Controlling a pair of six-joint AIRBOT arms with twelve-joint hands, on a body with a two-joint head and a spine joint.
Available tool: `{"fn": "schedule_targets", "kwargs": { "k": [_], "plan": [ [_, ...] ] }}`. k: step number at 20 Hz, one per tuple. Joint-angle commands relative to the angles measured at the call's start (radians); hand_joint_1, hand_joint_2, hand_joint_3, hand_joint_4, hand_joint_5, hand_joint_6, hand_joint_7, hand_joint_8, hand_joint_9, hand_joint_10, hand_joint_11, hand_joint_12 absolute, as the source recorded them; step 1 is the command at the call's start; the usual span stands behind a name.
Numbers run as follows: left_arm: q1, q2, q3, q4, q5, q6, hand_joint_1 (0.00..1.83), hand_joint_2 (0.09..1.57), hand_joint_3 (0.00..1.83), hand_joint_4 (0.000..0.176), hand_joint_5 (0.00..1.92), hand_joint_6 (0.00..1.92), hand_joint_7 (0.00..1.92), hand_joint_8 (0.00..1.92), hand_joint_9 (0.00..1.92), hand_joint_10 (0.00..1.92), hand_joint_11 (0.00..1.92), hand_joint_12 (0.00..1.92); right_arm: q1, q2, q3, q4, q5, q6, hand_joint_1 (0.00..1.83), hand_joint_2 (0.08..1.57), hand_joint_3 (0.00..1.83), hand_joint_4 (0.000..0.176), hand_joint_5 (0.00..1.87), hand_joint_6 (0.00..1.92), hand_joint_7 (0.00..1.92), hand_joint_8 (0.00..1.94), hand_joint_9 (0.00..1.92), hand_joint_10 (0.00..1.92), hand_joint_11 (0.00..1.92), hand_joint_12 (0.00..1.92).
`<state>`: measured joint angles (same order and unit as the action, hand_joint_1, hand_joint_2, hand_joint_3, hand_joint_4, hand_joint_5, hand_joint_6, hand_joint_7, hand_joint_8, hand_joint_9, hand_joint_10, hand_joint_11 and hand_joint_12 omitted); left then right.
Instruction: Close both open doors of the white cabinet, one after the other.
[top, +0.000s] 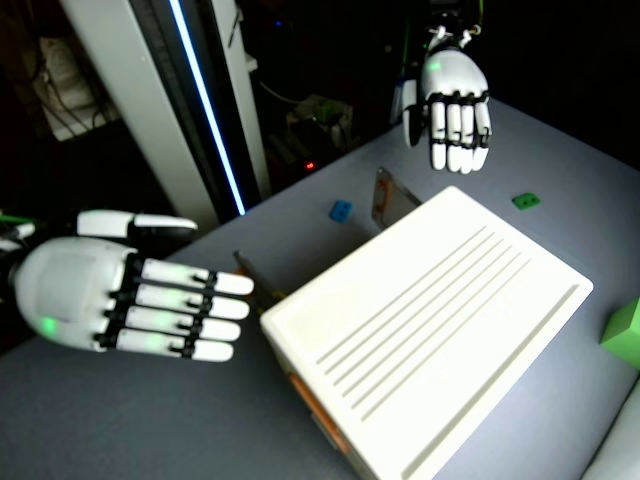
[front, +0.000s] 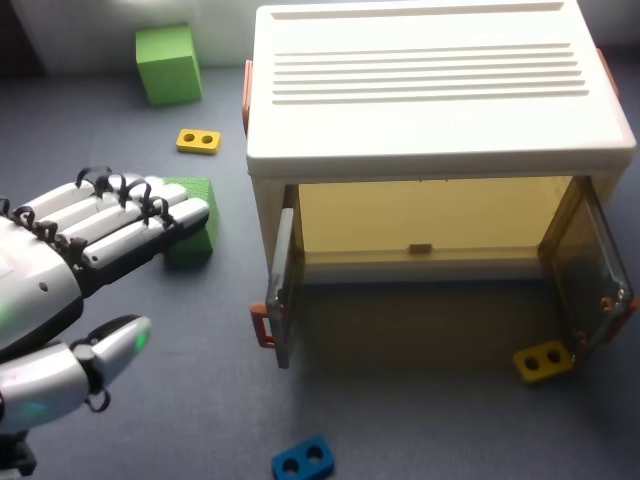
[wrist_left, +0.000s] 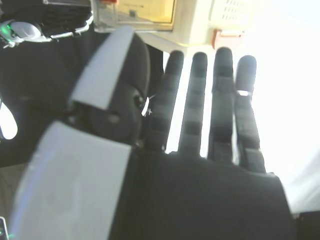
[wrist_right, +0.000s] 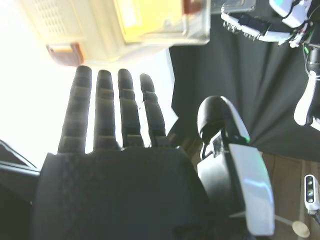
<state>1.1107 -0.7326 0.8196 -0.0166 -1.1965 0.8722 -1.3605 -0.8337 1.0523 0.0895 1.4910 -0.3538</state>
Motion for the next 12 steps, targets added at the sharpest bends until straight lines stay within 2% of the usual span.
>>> {"fn": "schedule_targets", "kwargs": {
  "k": [1,2,3,7,9,12],
  "plan": [
    [-0.009,0.004,-0.006,0.003,-0.117,-0.008,0.0,1.57,0.17,0.0,0.0,0.0,0.0,0.0,0.0,0.0,0.01,0.0,-0.001,0.006,-0.001,0.027,0.116,0.006,0.0,1.39,0.02,0.018,0.0,0.0,0.0,0.0,0.0,0.0,0.01,0.0],
    [-0.009,0.004,-0.007,0.005,-0.114,-0.009,0.0,1.57,0.17,0.0,0.0,0.0,0.0,0.0,0.0,0.0,0.02,0.01,-0.004,0.006,-0.002,0.027,0.112,0.006,0.0,1.43,0.01,0.009,0.01,0.0,0.0,0.0,0.0,0.0,0.01,0.0],
    [-0.009,0.003,-0.007,0.007,-0.111,-0.012,0.0,1.57,0.14,0.0,0.0,0.0,0.0,0.0,0.0,0.0,0.05,0.02,-0.005,0.006,-0.002,0.026,0.109,0.006,0.0,1.42,0.0,0.029,0.01,0.0,0.0,0.0,0.0,0.0,0.01,0.0],
    [-0.022,-0.008,0.0,0.062,-0.068,-0.05,0.0,1.57,0.14,0.0,0.02,0.01,0.0,0.0,0.0,0.0,0.05,0.03,-0.008,0.002,-0.004,0.021,0.098,0.006,0.0,1.42,0.0,0.041,0.04,0.01,0.01,0.0,0.0,0.0,0.0,0.0],
    [-0.033,-0.025,0.008,0.084,-0.042,-0.069,0.0,1.57,0.07,0.0,0.01,0.0,0.0,0.0,0.0,0.0,0.06,0.05,-0.008,0.001,-0.005,0.02,0.093,0.006,0.0,1.43,0.0,0.029,0.05,0.01,0.01,0.0,0.0,0.0,0.02,0.01],
    [-0.049,-0.043,0.019,0.118,-0.011,-0.096,0.0,1.57,0.09,0.0,0.03,0.0,0.01,0.0,0.03,0.0,0.07,0.06,-0.009,0.0,-0.005,0.02,0.09,0.006,0.0,1.43,0.0,0.013,0.05,0.01,0.02,0.0,0.01,0.0,0.06,0.02]
  ]
}}
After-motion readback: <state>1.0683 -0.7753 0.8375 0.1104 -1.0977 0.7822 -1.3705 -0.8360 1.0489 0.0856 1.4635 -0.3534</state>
